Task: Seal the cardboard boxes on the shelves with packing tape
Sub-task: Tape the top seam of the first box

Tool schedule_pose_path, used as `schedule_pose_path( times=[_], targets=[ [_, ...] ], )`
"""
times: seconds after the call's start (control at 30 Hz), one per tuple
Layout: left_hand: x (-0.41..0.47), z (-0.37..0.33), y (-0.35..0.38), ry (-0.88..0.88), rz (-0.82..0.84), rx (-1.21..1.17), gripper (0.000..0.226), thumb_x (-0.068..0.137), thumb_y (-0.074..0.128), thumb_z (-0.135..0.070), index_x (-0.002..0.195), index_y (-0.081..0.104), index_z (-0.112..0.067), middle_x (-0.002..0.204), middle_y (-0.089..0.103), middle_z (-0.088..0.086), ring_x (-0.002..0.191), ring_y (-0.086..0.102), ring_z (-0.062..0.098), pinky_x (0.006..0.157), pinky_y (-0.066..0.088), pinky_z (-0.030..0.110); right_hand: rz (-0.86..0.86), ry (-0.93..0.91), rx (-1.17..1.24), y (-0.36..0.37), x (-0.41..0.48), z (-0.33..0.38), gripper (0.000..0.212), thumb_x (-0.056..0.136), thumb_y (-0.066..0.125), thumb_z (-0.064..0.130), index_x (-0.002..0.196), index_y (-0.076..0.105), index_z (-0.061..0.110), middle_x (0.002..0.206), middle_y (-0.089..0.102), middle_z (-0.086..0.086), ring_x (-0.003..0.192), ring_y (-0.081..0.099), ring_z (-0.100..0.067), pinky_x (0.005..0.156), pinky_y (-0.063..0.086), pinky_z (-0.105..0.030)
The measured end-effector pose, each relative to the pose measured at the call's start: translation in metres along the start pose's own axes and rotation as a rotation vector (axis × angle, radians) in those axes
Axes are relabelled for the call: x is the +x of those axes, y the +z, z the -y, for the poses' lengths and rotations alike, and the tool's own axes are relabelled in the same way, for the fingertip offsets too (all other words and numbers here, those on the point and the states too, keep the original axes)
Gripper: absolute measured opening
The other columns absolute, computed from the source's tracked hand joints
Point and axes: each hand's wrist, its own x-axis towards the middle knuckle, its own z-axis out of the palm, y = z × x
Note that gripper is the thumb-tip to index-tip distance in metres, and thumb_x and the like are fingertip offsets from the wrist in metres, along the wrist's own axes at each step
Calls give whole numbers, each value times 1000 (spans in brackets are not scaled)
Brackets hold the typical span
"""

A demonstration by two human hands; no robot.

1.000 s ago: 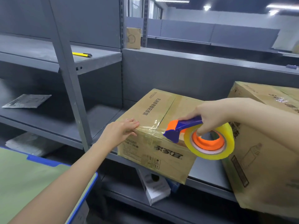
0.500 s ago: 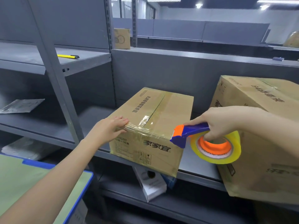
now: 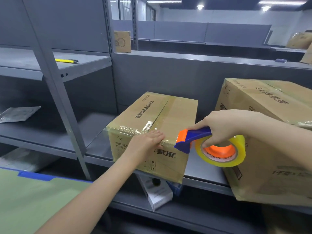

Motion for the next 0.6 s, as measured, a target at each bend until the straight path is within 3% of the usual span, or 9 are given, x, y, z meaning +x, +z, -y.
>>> schedule_pose_path(
  times=[0.1,0.17,0.27,0.33,0.43,0.6],
  targets=[
    [-13,20,-5,-48,35,-47,44,50,90,-7,91,76,-12,97,73,1,85,70,22,61,57,33,-34,0,97,1,5,9,66,77,59,62,137,34,49,61,45,25,54,46,8,46,29,-11],
    [-24,35,-8,-140,77,-126,43,62,83,-4,102,73,-10,109,69,5,99,66,27,79,57,40,-45,-27,143,4,10,19,68,77,58,63,139,34,47,71,51,20,62,49,2,52,34,-14],
    [-30,45,-7,-254,134,-190,38,79,73,-10,116,65,-13,126,58,1,122,52,22,101,44,37,-65,-55,112,6,14,28,69,78,56,63,140,32,46,79,55,17,66,50,-3,55,37,-19],
    [-29,44,-7,-261,157,-192,37,79,72,-11,116,66,-14,128,57,1,124,50,21,103,42,37,-67,-51,121,8,9,28,68,79,56,61,140,30,46,76,54,19,65,51,-3,53,36,-17],
    [-28,42,-7,-266,146,-196,37,78,72,-8,115,67,-13,127,58,2,123,51,22,103,42,38,-69,-49,161,17,2,24,68,81,56,57,141,25,49,88,62,12,69,55,-6,57,43,-18],
    [-26,40,-9,-285,170,-197,41,81,69,-10,121,61,-11,130,54,1,125,49,17,108,36,35,-32,-20,222,34,-22,8,70,81,55,57,140,17,57,84,63,9,65,58,-7,59,47,-21]
  ],
)
